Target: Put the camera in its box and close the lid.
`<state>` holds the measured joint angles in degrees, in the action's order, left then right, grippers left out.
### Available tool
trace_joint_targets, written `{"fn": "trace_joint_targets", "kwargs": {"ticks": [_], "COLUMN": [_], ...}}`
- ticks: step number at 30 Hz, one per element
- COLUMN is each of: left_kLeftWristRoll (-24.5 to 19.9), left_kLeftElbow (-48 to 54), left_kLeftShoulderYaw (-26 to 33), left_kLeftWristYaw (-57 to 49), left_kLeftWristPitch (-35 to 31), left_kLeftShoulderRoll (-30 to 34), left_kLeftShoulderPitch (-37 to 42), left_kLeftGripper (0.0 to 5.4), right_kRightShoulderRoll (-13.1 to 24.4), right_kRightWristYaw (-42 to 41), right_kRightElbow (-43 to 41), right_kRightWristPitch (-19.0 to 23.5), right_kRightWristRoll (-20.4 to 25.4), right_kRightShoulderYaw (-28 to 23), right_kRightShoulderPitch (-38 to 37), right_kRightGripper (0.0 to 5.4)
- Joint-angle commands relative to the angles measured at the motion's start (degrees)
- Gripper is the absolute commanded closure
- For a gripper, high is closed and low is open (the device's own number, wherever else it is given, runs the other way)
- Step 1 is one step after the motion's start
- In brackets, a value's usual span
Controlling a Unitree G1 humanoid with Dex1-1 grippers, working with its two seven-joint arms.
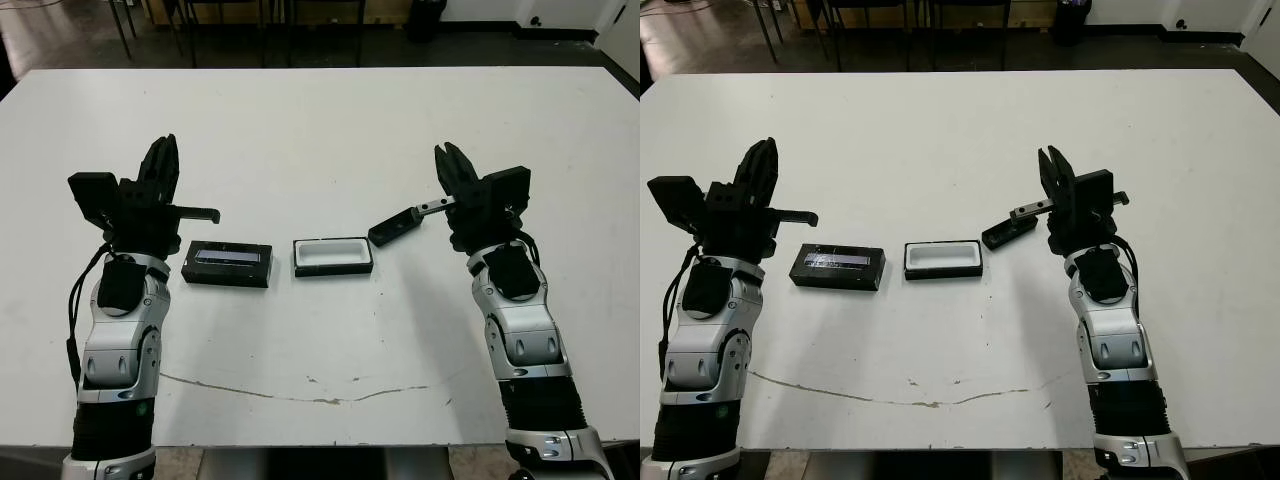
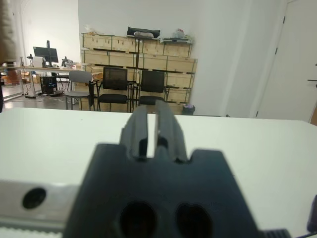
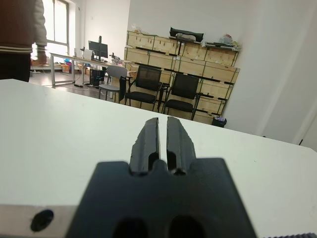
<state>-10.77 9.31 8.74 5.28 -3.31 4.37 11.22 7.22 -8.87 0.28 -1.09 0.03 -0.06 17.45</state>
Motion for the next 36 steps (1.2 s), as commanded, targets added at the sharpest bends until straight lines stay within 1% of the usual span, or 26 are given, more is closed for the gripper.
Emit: {"fn": "trace_joint_targets", "kwargs": {"ticks": [1, 5, 7, 9, 11, 13, 14, 16, 17, 19, 20, 22, 24, 27, 28, 31, 36], "left_kLeftWristRoll": [-0.01, 0.64, 0.8, 0.62, 1.03, 0.98, 0.97, 0.87, 0.87, 1.16, 1.29, 1.67, 1.85, 1.77, 1.77, 1.97, 2.29], "left_kLeftElbow": [-0.48, -1.19, -1.33, -1.53, -1.68, -1.54, -1.31, -0.8, -0.49, 0.16, 0.5, 1.22, 1.95, 2.93, 3.04, 3.05, 2.82], "left_kLeftShoulderYaw": [0.08, -0.45, -0.69, -0.74, -0.96, -0.92, -0.89, -0.79, -0.78, -0.98, -1.08, -1.26, -1.36, -1.44, -1.47, -1.53, -1.66], "left_kLeftWristYaw": [-0.11, -0.28, -0.35, -0.35, -0.17, 0.01, -0.05, -0.17, -0.26, -0.39, -0.47, -0.69, -0.86, -0.93, -0.86, -0.86, -1.2], "left_kLeftWristPitch": [-1.01, -0.98, -1.09, -1.11, -0.55, -0.26, -0.34, -0.53, -0.65, -0.4, -0.34, -0.17, -0.34, -0.78, -0.78, -0.77, -1.19], "left_kLeftShoulderRoll": [0.44, 0.38, 0.37, 0.3, 0.6, 0.65, 0.63, 0.55, 0.5, 0.38, 0.31, 0.16, 0.01, 0.01, 0.11, 0.24, 0.16], "left_kLeftShoulderPitch": [-0.82, -0.34, -0.23, -0.18, -0.33, -0.58, -0.75, -1.14, -1.38, -1.95, -2.23, -2.79, -3.24, -3.84, -3.95, -4.09, -3.95], "left_kLeftGripper": [5.38, 5.38, 5.38, 5.38, 5.38, 5.38, 5.38, 5.38, 5.38, 5.38, 5.38, 5.38, 5.38, 5.38, 5.38, 5.38, 5.38], "right_kRightShoulderRoll": [0.38, 1.15, 2.01, 3.45, 6.04, 9.67, 11.58, 15.47, 16.82, 19.15, 19.74, 19.84, 19.05, 17.17, 16.31, 13.61, 10.26], "right_kRightWristYaw": [-0.69, -1.24, -1.87, -3.35, -5.63, -8.18, -9.56, -13.52, -15.53, -19.54, -21.12, -25.03, -27.44, -28.8, -29.47, -31.44, -32.54], "right_kRightElbow": [1.05, 2.65, 3.52, 3.8, 4.63, 8.1, 10.08, 17.75, 22.11, 32.42, 36.71, 46.61, 54.1, 61.56, 63.47, 66.79, 69.58], "right_kRightWristPitch": [-0.05, -0.67, -0.93, -0.26, 0.01, -1.78, -1.89, -3.04, -3.09, -5.19, -6.23, -7.26, -7.8, -9.02, -8.71, -5.99, -4.27], "right_kRightWristRoll": [0.62, 0.51, 0.25, 0.53, 0.42, -0.75, -1.37, -2.69, -3.23, -6.7, -8.07, -10.95, -13.37, -17.48, -18.47, -19.94, -23.0], "right_kRightShoulderYaw": [-0.16, -0.5, -0.6, -0.75, -0.98, -1.05, -0.9, 0.1, 0.8, 4.07, 5.43, 8.63, 11.27, 15.36, 16.39, 18.16, 21.41], "right_kRightShoulderPitch": [0.34, 1.12, 1.62, 2.3, 3.97, 7.53, 9.77, 16.76, 20.67, 29.28, 32.51, 39.46, 44.31, 48.46, 49.37, 50.74, 49.53], "right_kRightGripper": [5.4, 5.4, 5.4, 5.4, 5.4, 5.4, 5.4, 5.4, 5.4, 5.4, 5.4, 5.4, 5.4, 5.4, 5.4, 5.4, 5.4]}}
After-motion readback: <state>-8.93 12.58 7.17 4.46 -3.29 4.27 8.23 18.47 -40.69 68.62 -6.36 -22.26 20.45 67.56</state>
